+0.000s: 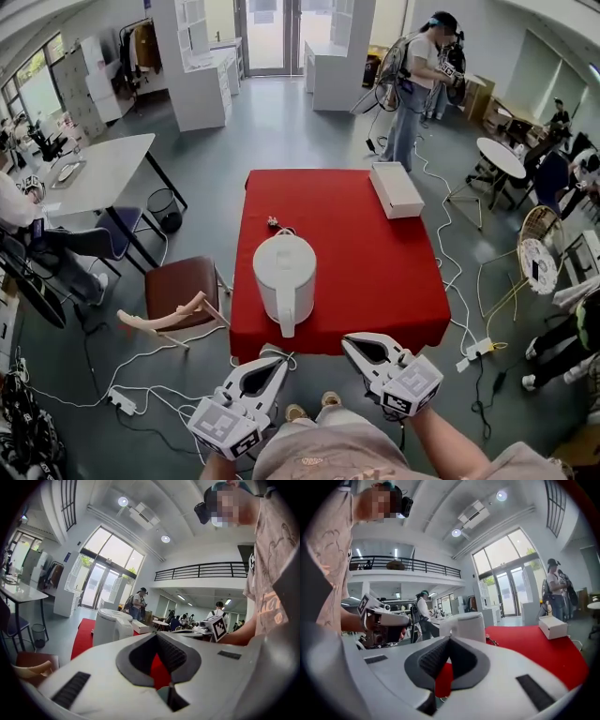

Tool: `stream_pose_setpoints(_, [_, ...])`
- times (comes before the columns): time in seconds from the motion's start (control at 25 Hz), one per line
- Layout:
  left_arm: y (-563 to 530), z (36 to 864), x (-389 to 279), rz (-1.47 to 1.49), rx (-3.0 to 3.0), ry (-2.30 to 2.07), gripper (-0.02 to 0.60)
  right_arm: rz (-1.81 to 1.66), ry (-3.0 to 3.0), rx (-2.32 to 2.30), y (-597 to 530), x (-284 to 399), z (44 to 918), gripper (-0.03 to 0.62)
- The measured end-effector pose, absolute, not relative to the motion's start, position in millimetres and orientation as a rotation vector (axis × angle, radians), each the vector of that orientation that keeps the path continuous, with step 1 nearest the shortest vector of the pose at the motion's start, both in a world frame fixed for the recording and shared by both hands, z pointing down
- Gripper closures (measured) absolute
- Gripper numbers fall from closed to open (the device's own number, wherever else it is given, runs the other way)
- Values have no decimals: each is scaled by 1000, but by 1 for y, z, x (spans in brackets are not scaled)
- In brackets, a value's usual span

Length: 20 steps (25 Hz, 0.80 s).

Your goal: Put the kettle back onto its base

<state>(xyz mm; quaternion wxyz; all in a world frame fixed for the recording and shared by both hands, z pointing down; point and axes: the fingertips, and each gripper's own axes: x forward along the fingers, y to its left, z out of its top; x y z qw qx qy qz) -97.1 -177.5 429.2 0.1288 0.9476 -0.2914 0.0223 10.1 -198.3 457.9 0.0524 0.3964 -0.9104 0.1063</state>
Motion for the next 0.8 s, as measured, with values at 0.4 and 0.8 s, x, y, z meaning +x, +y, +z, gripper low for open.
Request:
stream_pose_setpoints(0.4, [-157, 425, -78, 45, 2778, -858, 583, 283, -2801, 1205, -153, 18, 450, 586])
stream_pose_setpoints(0.8, [-111, 420, -45, 48, 2792, -934, 583, 339, -2856, 1197, -94, 50, 447, 586])
